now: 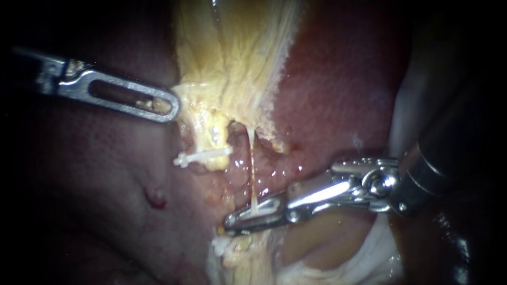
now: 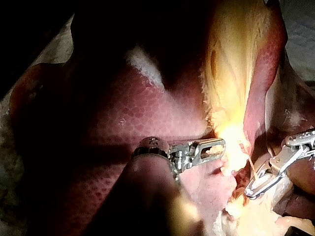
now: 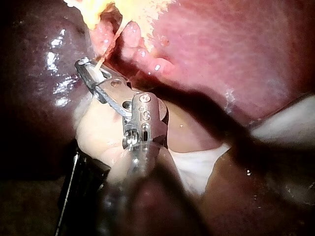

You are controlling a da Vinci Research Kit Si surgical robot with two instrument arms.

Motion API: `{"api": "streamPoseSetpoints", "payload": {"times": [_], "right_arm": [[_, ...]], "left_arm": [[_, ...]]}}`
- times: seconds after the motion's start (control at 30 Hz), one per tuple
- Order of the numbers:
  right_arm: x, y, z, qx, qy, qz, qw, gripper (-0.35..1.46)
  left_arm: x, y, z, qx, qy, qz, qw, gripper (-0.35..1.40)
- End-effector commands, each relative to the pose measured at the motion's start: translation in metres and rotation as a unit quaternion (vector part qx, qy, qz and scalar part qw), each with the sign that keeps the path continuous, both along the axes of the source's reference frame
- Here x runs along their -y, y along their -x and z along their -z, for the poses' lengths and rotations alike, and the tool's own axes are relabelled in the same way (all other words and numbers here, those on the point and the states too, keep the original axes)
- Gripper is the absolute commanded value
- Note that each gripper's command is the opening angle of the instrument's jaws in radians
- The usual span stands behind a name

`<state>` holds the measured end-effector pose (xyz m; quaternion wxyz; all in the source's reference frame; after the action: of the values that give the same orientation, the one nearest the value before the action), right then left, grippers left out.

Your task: Going back first clip right tube

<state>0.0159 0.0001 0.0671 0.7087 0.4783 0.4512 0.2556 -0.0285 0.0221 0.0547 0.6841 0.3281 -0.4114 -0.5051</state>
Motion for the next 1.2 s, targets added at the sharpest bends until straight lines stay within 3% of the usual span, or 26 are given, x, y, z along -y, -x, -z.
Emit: {"api": "streamPoseSetpoints", "payload": {"times": [0.03, 0.17, 0.27, 0.33, 0.5, 0.6, 0.73, 0.83, 0.93, 1.2], "right_arm": [[0.0000, 0.0001, 0.0000, -0.001, -0.001, -0.001, 1.0000, -0.35], [0.0001, 0.0001, 0.0000, -0.008, -0.003, -0.004, 1.0000, -0.35], [0.0002, -0.0002, -0.0001, -0.017, -0.003, -0.011, 0.9998, 0.23], [0.0003, -0.0005, -0.0001, -0.026, 0.018, -0.023, 0.9992, 0.38], [0.0002, -0.0014, -0.0002, -0.035, 0.044, -0.027, 0.9981, 0.47], [0.0003, -0.0018, -0.0006, -0.043, 0.090, -0.035, 0.9944, 0.49], [0.0004, -0.0017, -0.0022, -0.056, 0.140, -0.034, 0.9880, 0.49], [0.0004, -0.0011, -0.0036, -0.055, 0.187, -0.048, 0.9796, 0.49], [0.0001, -0.0002, -0.0043, -0.057, 0.218, -0.051, 0.9731, 0.50], [-0.0016, 0.0048, -0.0025, -0.070, 0.281, -0.050, 0.9557, 0.50]], "left_arm": [[0.0000, 0.0000, 0.0000, 0.000, 0.000, 0.000, 1.0000, -0.35], [0.0000, 0.0000, 0.0000, 0.000, 0.000, 0.000, 1.0000, -0.35], [0.0000, 0.0000, 0.0000, 0.000, 0.000, 0.000, 1.0000, -0.35], [0.0000, 0.0000, 0.0000, 0.000, 0.000, 0.000, 1.0000, -0.35], [0.0000, 0.0000, 0.0000, 0.000, 0.000, 0.000, 1.0000, -0.35], [0.0000, 0.0000, 0.0000, 0.000, 0.000, 0.000, 1.0000, -0.35], [0.0000, 0.0000, 0.0000, 0.000, 0.000, 0.000, 1.0000, -0.35], [0.0000, 0.0000, 0.0000, 0.000, 0.000, 0.000, 1.0000, -0.35], [0.0000, 0.0000, 0.0000, 0.000, 0.000, 0.000, 1.0000, -0.35], [0.0000, -0.0002, 0.0000, 0.000, 0.000, 0.000, 1.0000, -0.35]]}}
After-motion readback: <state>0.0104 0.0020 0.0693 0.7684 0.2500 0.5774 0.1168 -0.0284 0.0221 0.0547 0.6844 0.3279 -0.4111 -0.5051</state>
